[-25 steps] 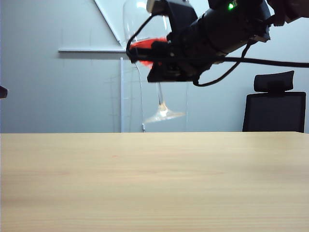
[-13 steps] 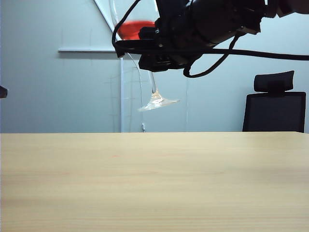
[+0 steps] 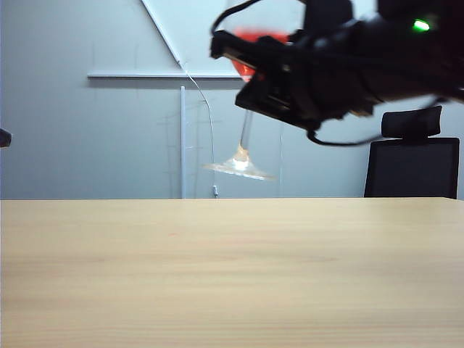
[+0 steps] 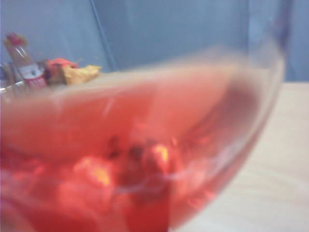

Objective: Gently pick up the goblet, rotate it counterclockwise for two full turns (viewing from above), and then place it back on the table.

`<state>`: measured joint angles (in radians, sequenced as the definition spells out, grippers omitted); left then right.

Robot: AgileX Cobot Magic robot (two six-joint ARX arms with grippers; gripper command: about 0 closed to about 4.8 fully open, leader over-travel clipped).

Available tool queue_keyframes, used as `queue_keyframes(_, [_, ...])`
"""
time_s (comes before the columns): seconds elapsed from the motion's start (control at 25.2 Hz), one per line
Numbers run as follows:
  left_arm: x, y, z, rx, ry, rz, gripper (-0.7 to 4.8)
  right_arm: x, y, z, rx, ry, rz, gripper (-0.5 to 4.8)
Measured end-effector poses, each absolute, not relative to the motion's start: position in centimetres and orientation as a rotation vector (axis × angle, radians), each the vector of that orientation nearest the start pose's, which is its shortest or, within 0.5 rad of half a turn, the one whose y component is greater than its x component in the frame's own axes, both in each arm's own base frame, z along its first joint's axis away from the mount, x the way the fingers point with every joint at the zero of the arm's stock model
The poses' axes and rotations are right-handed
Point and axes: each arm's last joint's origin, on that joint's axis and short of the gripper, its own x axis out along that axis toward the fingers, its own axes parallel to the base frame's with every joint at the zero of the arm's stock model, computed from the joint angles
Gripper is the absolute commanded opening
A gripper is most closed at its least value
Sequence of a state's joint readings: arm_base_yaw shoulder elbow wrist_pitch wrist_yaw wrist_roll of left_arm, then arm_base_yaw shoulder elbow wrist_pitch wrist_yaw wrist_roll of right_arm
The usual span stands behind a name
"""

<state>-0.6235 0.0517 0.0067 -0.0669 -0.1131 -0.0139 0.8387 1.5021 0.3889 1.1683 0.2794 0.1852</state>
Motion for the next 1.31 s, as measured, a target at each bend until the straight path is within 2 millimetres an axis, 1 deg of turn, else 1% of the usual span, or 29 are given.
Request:
queue_keyframes(0.12, [8.3,-5.6,15.5,0.027,0.109,-0.509,-0.05,17.9,17.5,17.2,0.339,0.037,0.591,-0.04])
queue_keyframes(0.28, [8.3,-5.6,15.5,0.027,0.109,-0.509,-0.05,18.8,16.1,16.8,0.427,0.079,0.573,-0.04])
queue_keyframes(0.32, [8.3,-5.6,15.5,0.027,0.109,-0.509,-0.04,19.1,15.8,16.8,0.441,0.085,0.581,-0.04])
queue_keyframes(0.4, [8.3,-5.6,15.5,0.027,0.109,-0.509,-0.05,20.5,14.3,16.8,0.496,0.118,0.645,-0.04])
queue_keyframes(0.52, [8.3,-5.6,15.5,0.027,0.109,-0.509,-0.05,21.7,13.5,16.9,0.504,0.149,0.668,-0.04])
queue_keyframes(0.59, [8.3,-5.6,15.5,0.027,0.109,-0.509,-0.05,22.6,13.3,17.2,0.500,0.173,0.685,-0.04])
queue_keyframes(0.63, [8.3,-5.6,15.5,0.027,0.109,-0.509,-0.05,23.3,13.5,17.5,0.485,0.203,0.705,-0.04])
queue_keyframes(0.83, [8.3,-5.6,15.5,0.027,0.109,-0.509,-0.05,25.1,14.6,18.4,0.385,0.291,0.751,-0.04])
queue_keyframes(0.95, [8.3,-5.6,15.5,0.027,0.109,-0.509,-0.05,25.8,15.1,19.1,0.309,0.300,0.758,-0.04])
queue_keyframes(1.03, [8.3,-5.6,15.5,0.027,0.109,-0.509,-0.05,26.4,15.3,19.6,0.250,0.313,0.758,-0.04])
queue_keyframes(1.07, [8.3,-5.6,15.5,0.027,0.109,-0.509,-0.05,26.8,15.5,19.9,0.188,0.321,0.761,-0.04])
queue_keyframes(1.31, [8.3,-5.6,15.5,0.027,0.109,-0.509,-0.05,27.1,15.8,20.2,0.035,0.345,0.791,-0.04])
